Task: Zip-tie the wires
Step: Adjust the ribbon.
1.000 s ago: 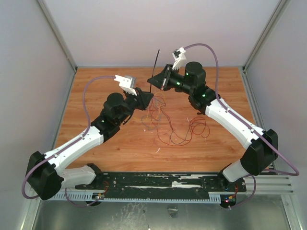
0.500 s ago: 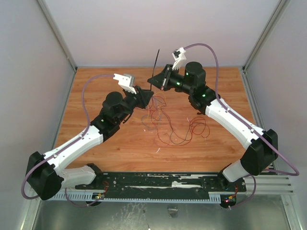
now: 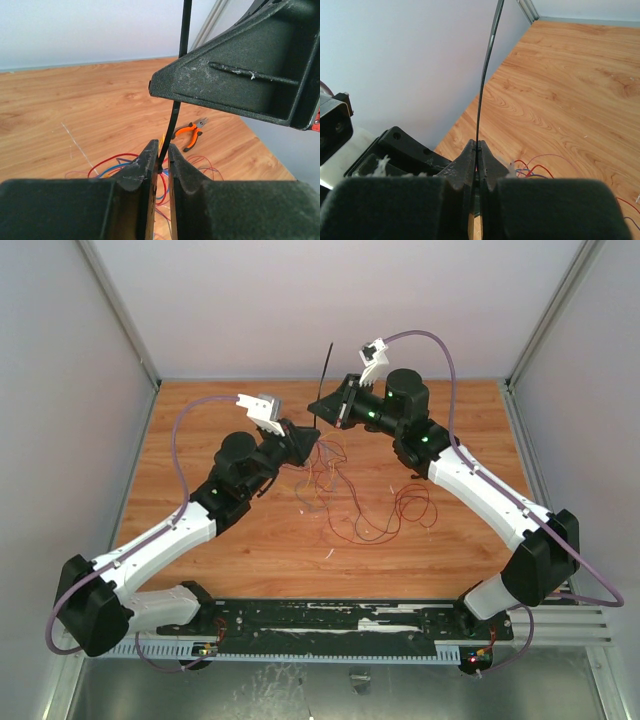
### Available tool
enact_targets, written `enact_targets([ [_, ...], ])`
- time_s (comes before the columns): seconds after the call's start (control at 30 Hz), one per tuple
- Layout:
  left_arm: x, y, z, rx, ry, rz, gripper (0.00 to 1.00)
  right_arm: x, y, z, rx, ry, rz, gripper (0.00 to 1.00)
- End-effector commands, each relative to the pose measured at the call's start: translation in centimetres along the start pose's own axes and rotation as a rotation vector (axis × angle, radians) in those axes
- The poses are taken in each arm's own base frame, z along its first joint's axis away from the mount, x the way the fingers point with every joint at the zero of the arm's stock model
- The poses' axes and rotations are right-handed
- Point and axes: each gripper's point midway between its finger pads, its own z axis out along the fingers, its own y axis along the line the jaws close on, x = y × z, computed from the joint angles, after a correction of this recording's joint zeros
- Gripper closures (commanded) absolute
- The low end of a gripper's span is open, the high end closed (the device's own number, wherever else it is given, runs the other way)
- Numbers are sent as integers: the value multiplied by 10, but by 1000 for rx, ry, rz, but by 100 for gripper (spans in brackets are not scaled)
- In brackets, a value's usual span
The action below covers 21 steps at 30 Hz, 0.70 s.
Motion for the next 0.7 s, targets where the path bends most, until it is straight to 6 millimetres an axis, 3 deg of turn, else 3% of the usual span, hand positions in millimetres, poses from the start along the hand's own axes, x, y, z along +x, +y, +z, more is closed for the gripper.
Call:
enact_targets([
  [0.0, 4, 1, 3, 7, -9, -6, 82, -22, 20, -7, -37, -67, -25, 100],
  [0.67, 24, 9, 1, -11, 32, 8, 85, -33, 25, -7, -39, -94, -36, 100],
])
